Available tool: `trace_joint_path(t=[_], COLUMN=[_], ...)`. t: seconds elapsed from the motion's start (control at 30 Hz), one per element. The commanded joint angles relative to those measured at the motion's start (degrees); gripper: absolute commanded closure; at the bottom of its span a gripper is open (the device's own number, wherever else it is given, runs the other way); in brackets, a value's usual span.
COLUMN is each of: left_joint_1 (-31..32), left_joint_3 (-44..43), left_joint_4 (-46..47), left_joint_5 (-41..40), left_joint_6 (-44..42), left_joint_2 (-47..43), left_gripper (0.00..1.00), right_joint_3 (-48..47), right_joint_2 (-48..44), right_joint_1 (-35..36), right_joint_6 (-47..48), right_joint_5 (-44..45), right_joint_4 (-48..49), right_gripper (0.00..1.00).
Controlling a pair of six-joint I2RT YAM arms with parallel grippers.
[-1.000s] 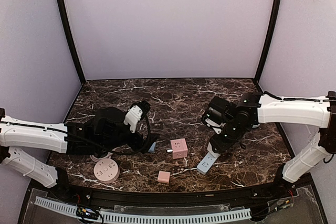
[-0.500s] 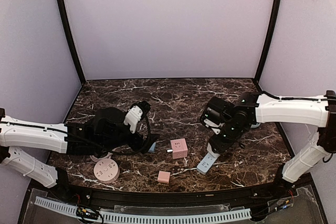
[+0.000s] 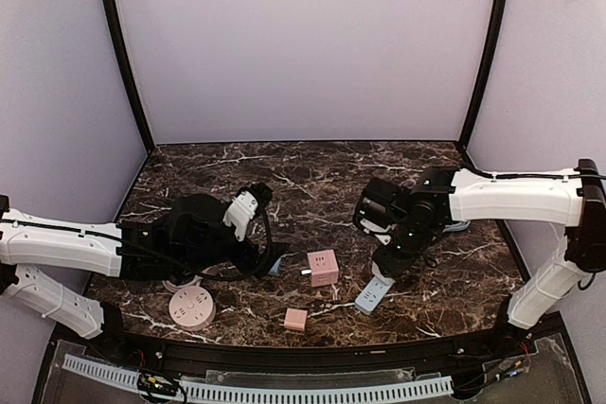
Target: Insert the plug
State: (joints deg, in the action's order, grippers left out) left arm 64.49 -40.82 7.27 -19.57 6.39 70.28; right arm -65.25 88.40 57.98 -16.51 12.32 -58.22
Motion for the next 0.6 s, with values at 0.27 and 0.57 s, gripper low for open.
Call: trace_joint_path(t=[0.27, 0.57], left_joint_1=[-0.2, -0.2], left_joint_3=[1.4, 1.5], left_joint_4=[0.4, 0.5], left_joint_5=[0.6, 0.9], left_joint_6=[-0.7, -0.5], left_joint_2=[-1.7, -1.8], left_gripper=[0.0, 0.0], right_joint_3=[-3.9, -4.0], right_joint_2=[4.7, 3.5], right_joint_1=[3.3, 4.9], right_joint_6=[-1.1, -1.3], right_joint_5=[-13.9, -14.5], right_joint_4=[6.1, 6.1], right_gripper=[1.0, 1.0])
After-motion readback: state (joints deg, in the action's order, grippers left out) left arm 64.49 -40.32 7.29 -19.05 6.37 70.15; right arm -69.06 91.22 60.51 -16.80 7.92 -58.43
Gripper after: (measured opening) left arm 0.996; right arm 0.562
